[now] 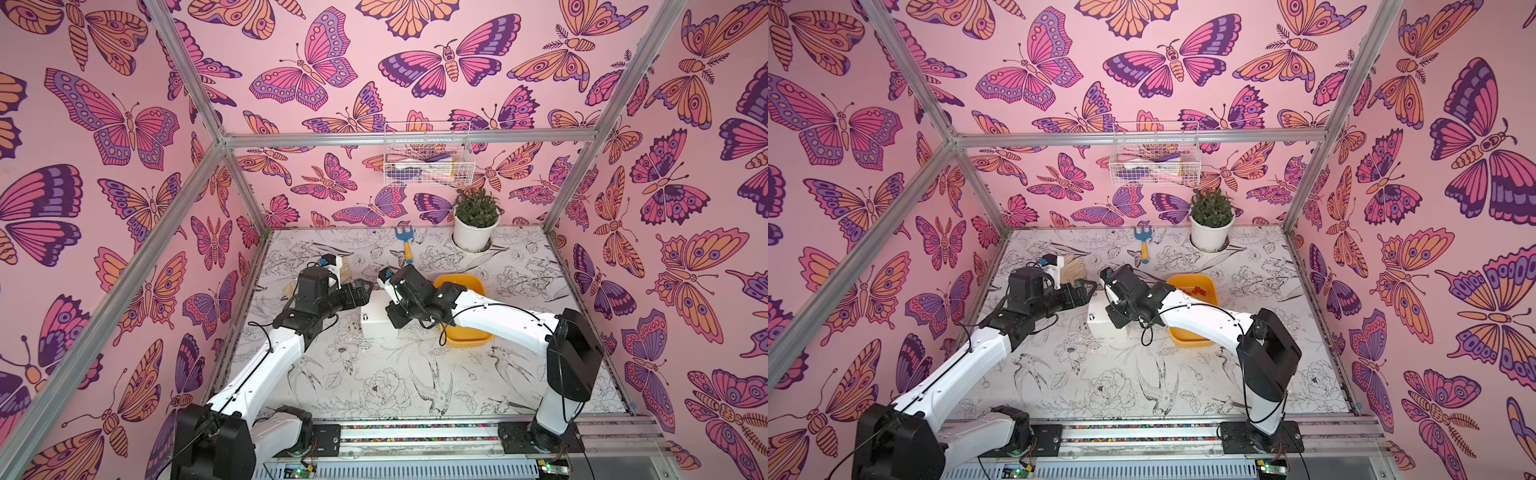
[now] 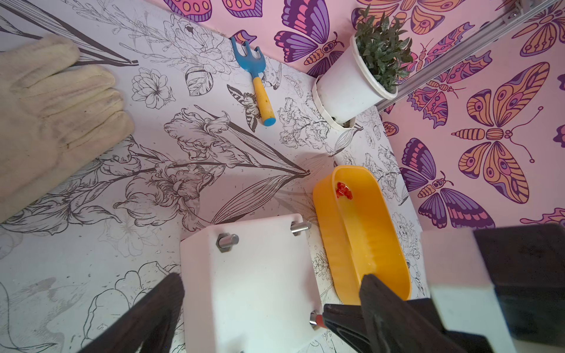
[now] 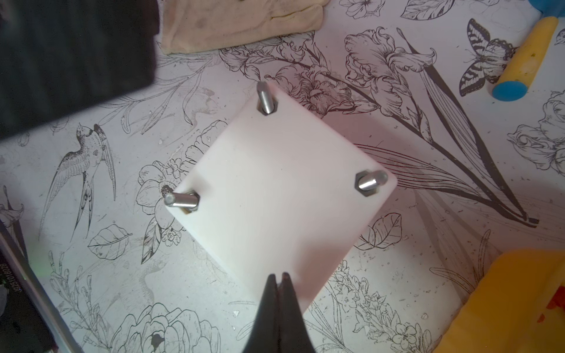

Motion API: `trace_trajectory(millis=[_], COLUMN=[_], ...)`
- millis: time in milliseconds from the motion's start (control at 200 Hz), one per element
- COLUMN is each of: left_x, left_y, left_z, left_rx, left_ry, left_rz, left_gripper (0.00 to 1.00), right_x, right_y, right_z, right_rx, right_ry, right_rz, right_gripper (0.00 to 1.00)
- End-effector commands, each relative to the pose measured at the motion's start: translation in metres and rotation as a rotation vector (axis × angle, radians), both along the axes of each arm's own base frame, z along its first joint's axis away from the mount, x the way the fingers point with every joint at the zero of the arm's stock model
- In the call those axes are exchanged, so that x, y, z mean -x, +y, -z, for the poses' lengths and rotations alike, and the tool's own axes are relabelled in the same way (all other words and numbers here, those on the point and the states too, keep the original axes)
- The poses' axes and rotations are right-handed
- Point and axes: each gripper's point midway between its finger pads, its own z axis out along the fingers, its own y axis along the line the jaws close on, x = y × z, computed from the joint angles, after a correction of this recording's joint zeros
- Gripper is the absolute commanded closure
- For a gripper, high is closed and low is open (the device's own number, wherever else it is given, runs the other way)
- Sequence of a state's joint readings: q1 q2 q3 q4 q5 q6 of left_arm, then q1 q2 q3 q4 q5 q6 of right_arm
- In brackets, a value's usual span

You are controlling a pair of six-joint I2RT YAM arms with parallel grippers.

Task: Cover the protruding screws with screw protection sleeves
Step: Attach the screw protection sleeve to the screw, then adjust the screw protection sleeve in the storage box.

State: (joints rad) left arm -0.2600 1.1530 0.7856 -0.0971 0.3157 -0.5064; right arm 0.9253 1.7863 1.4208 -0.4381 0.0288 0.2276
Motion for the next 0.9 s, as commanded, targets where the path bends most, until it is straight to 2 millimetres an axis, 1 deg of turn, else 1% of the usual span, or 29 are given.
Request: trace_trajectory(millis=[0, 160, 265, 320, 431, 561, 736, 896], left_x=[0.001, -0.002, -0.004, -0.007, -0.011, -0.016, -0.018, -0.016], left_y=[0.001, 0.001, 0.001, 0.001, -0.003, -0.007, -0.014, -0.024], left_z=[-0.004, -0.008, -0.007, -0.007, -0.005, -0.008, -0.006, -0.004], left_rx=[0.01, 0.007, 0.002, 0.0, 0.004, 0.014, 0.013, -0.023], left_ry=[-0.02, -0.027, -0.026, -0.026, -0.015, -0.01, -0.003, 0.002], left_rz=[0.001, -0.001, 0.0, -0.001, 0.01, 0.025, 0.04, 0.066], left_gripper=[0.08, 0.08, 0.07, 0.08, 0.08, 0.08, 0.08, 0.08], right_x=[-0.005, -0.013, -0.019, -0.023, -0.029, -0.035, -0.042, -0.053], right_y=[-0.005, -0.006, -0.011, -0.018, -0.033, -0.057, -0.09, -0.113], right_z=[0.004, -0.016, -0.026, -0.029, -0.037, -0.043, -0.043, -0.042], right_rx=[0.027, -0.006, -0.016, -0.016, -0.019, -0.017, 0.014, 0.017], right_ry=[0.014, -0.023, -0.045, -0.052, -0.054, -0.041, -0.028, -0.014], right_rz=[0.024, 0.047, 0.079, 0.108, 0.153, 0.209, 0.283, 0.345], right_gripper=[1.0, 0.98, 0.96, 0.95, 0.93, 0.89, 0.82, 0.77])
